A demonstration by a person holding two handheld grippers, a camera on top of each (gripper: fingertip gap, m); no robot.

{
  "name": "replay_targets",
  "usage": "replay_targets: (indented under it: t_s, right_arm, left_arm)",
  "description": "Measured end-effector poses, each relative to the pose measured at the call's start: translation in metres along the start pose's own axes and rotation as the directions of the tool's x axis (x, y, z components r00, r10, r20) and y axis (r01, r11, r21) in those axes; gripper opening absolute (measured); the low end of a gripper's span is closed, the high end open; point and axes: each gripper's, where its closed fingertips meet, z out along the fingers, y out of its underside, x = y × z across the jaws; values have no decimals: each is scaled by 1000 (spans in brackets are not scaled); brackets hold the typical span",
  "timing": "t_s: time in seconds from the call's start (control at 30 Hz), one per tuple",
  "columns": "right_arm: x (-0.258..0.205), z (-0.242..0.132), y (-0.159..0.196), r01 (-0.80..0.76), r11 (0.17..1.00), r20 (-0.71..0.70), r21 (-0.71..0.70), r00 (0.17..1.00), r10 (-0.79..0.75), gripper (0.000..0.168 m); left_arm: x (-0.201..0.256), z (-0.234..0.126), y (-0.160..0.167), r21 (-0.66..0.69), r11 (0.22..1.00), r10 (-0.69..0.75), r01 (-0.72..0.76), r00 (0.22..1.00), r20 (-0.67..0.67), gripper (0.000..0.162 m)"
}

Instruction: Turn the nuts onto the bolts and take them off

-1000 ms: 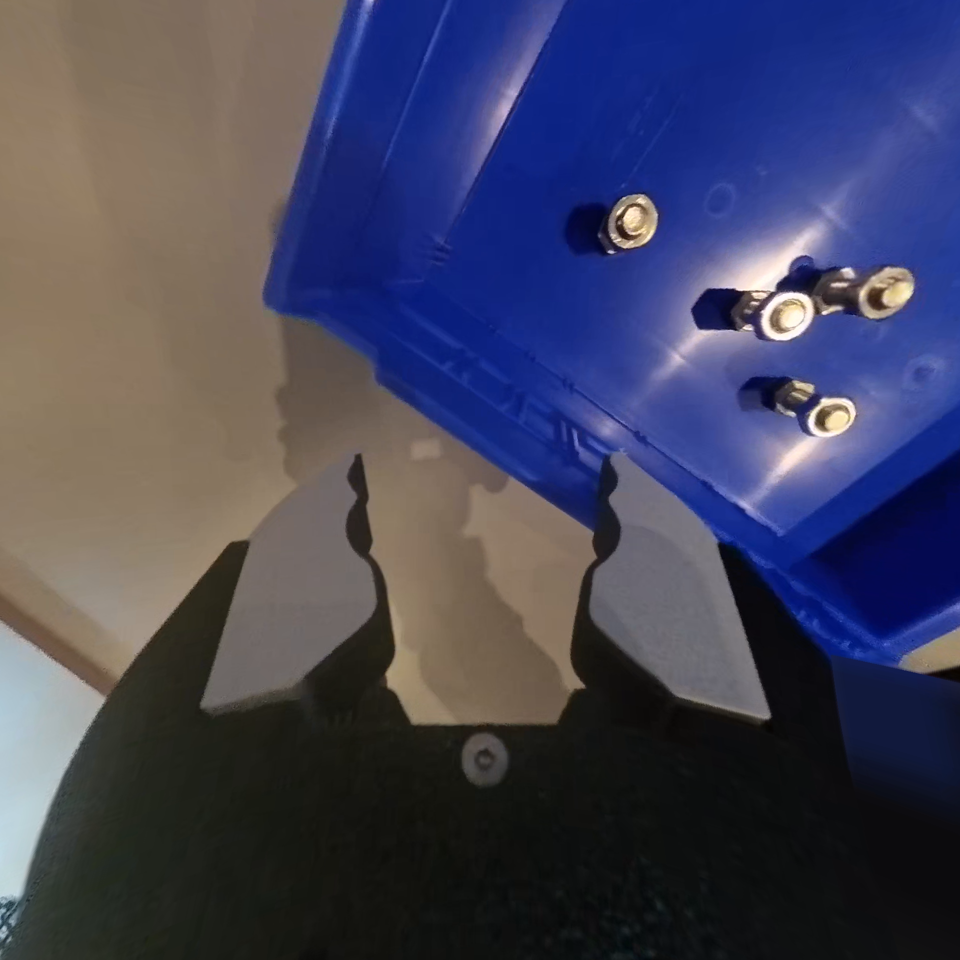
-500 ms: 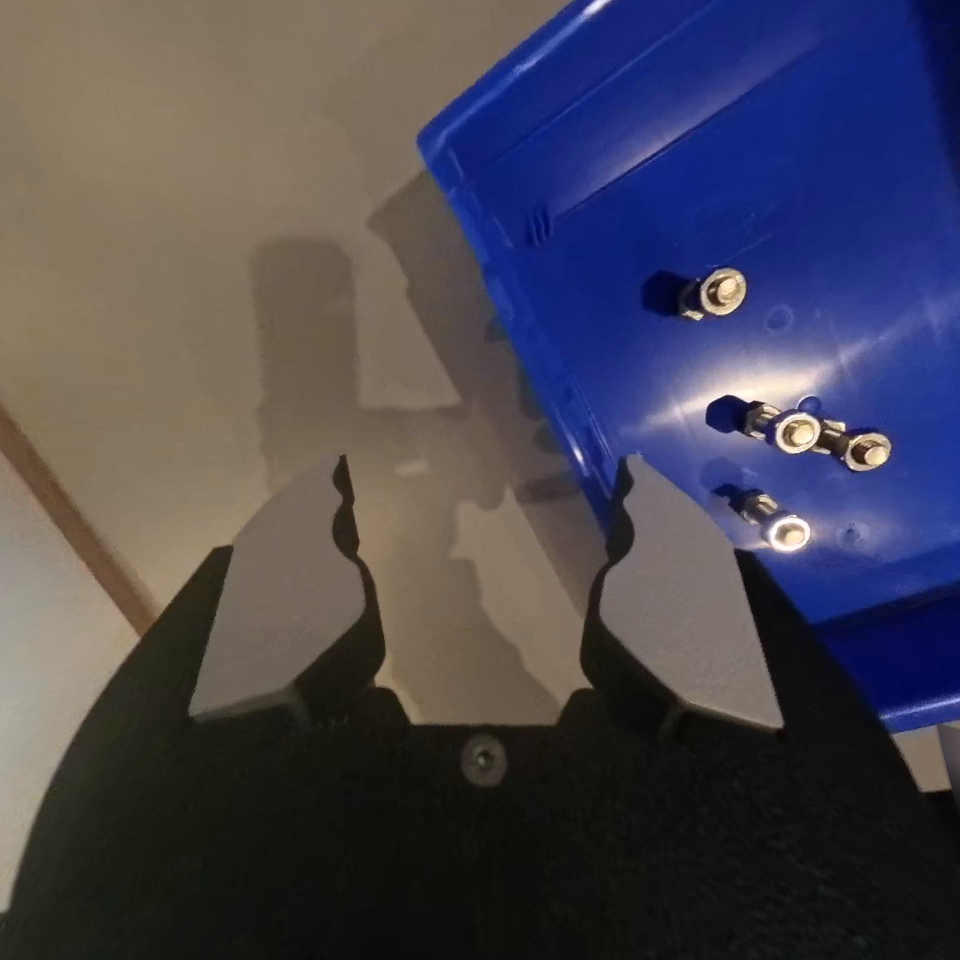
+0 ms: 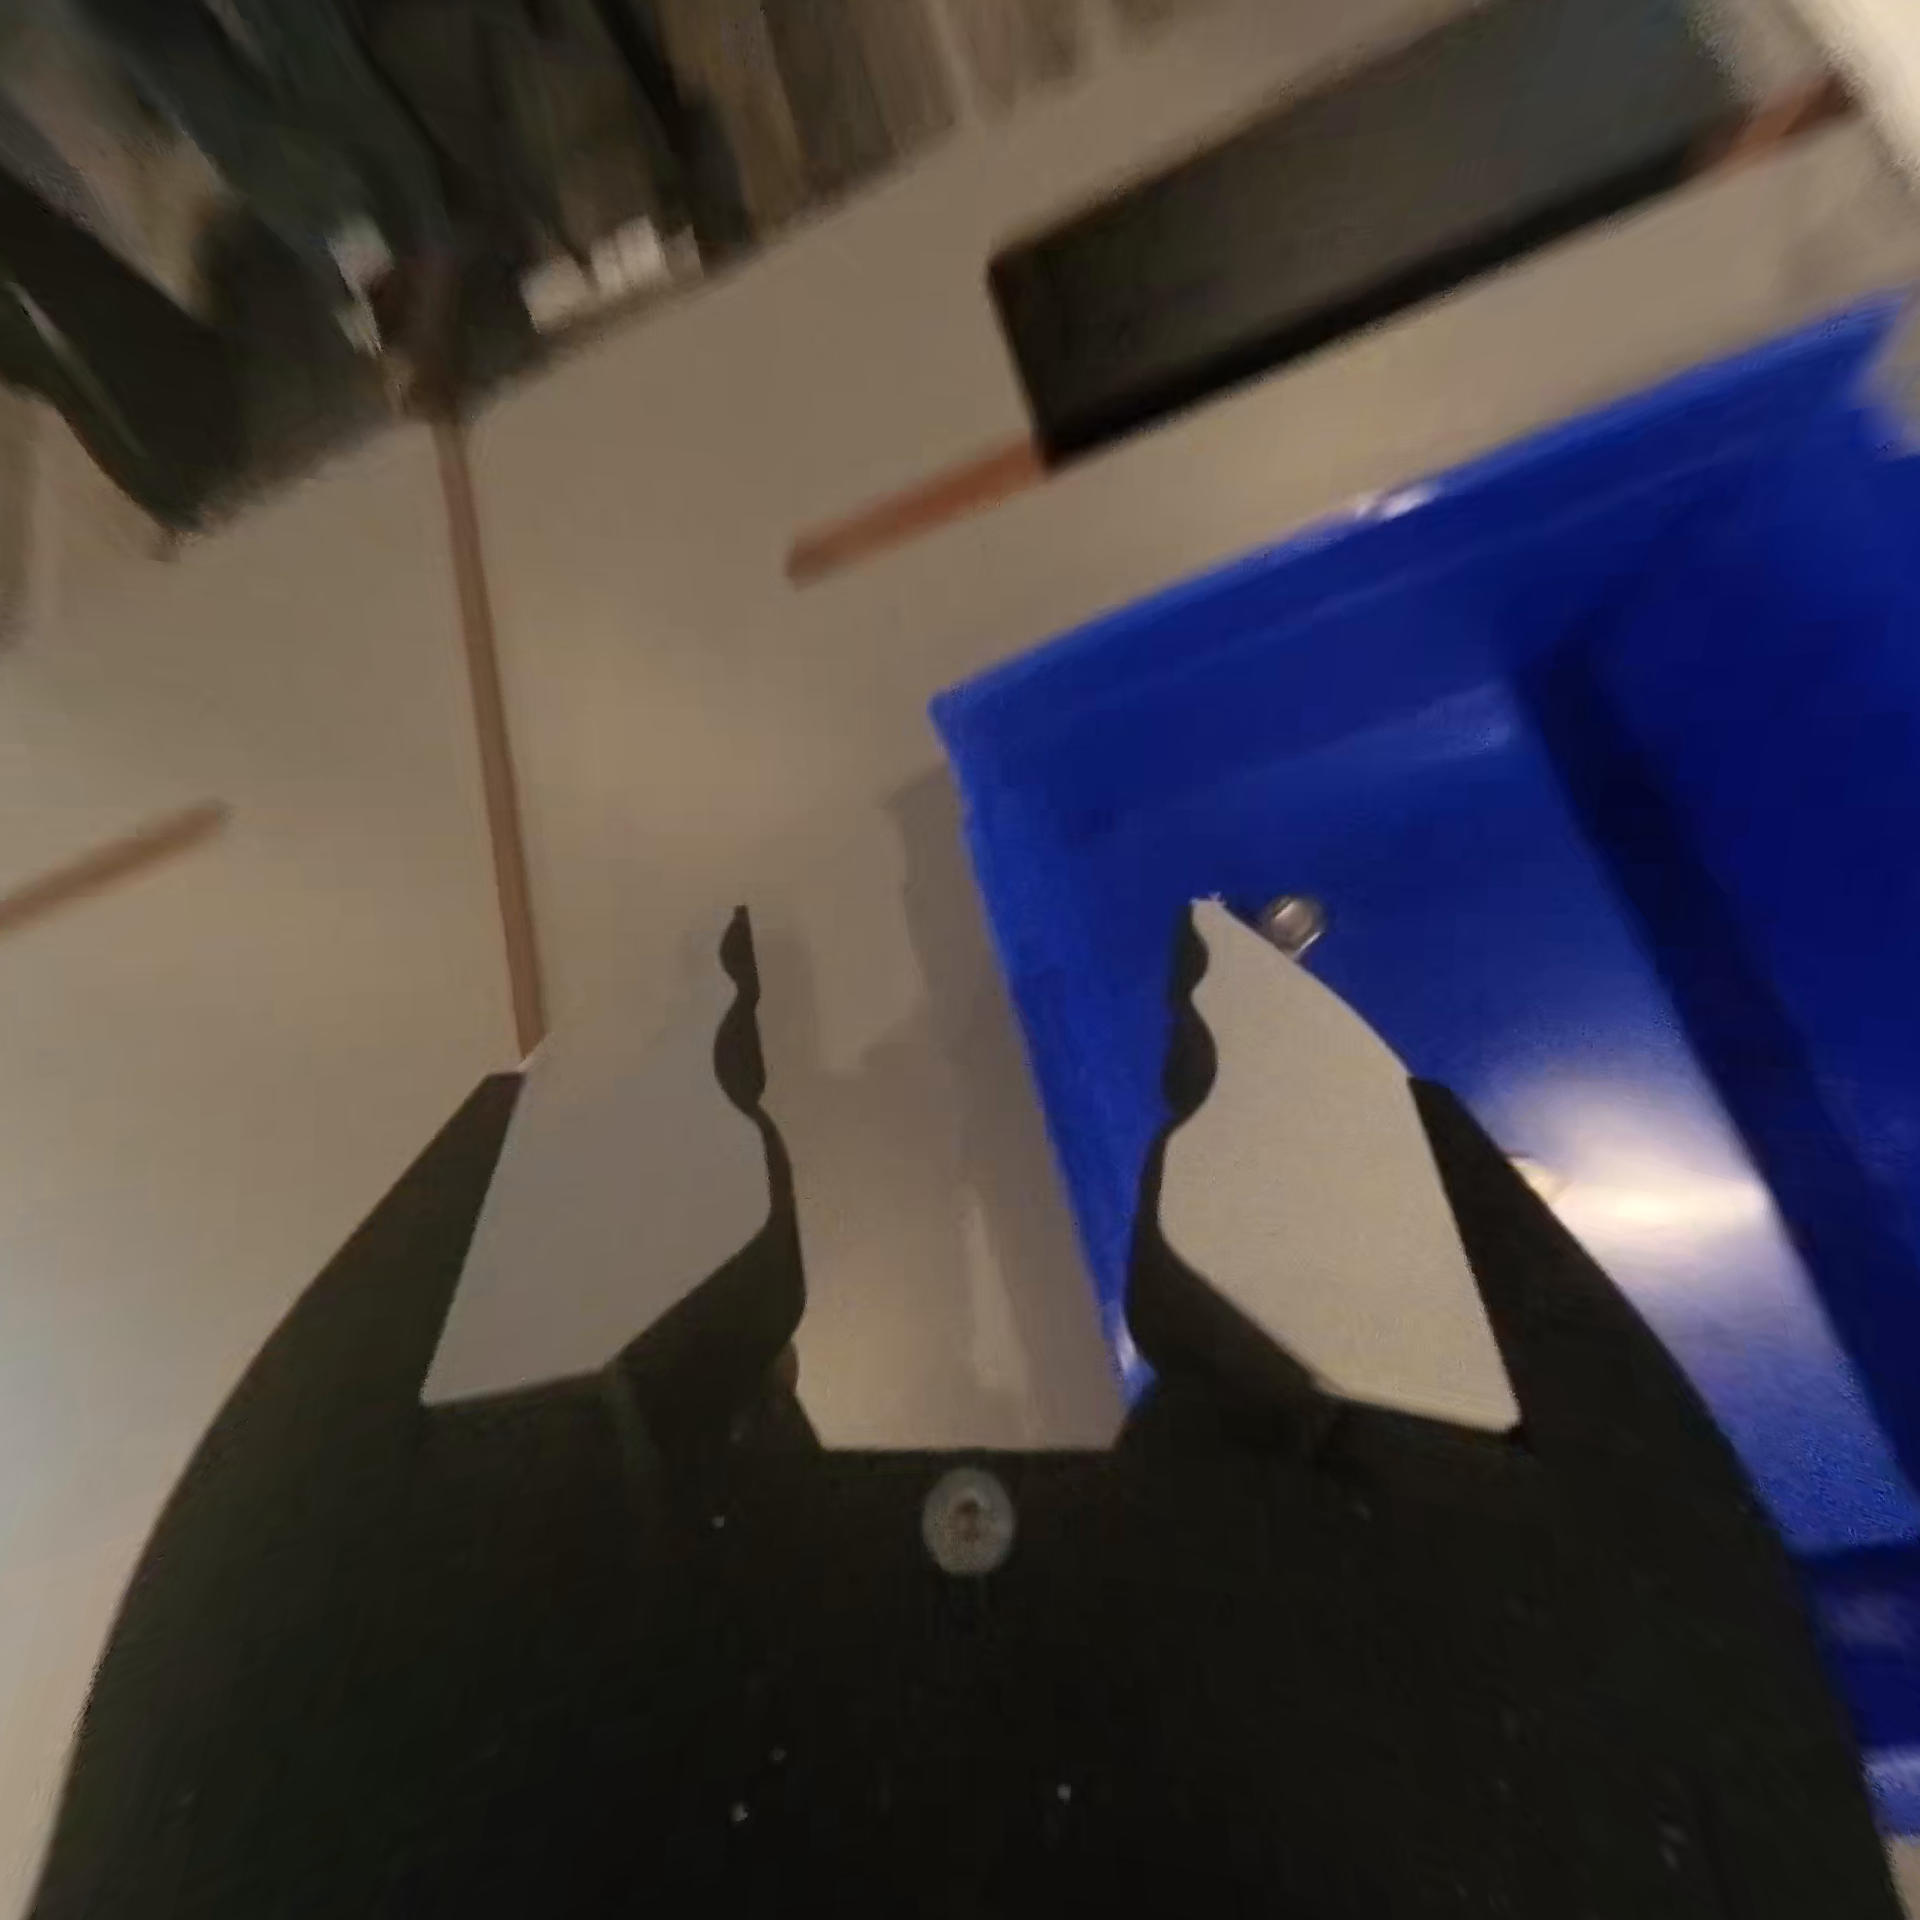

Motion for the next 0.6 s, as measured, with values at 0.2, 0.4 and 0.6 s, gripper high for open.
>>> replay_targets:
  t_s: [0.2, 0.4, 0.6]
  right_arm:
    - [40, 1, 25, -98, 993, -93, -63, 991, 92, 20]
    - [48, 0, 37, -108, 991, -107, -83, 989, 99, 20]
    - [90, -10, 56, -130, 983, -191, -127, 976, 105, 19]
  left_arm:
    - [152, -72, -104, 361, 898, 304, -251, 948, -98, 77]
    - [346, -67, -163, 503, 823, 477, -262, 800, -364, 90]
    - [480, 11, -163, 398, 834, 549, -382, 640, -537, 100]
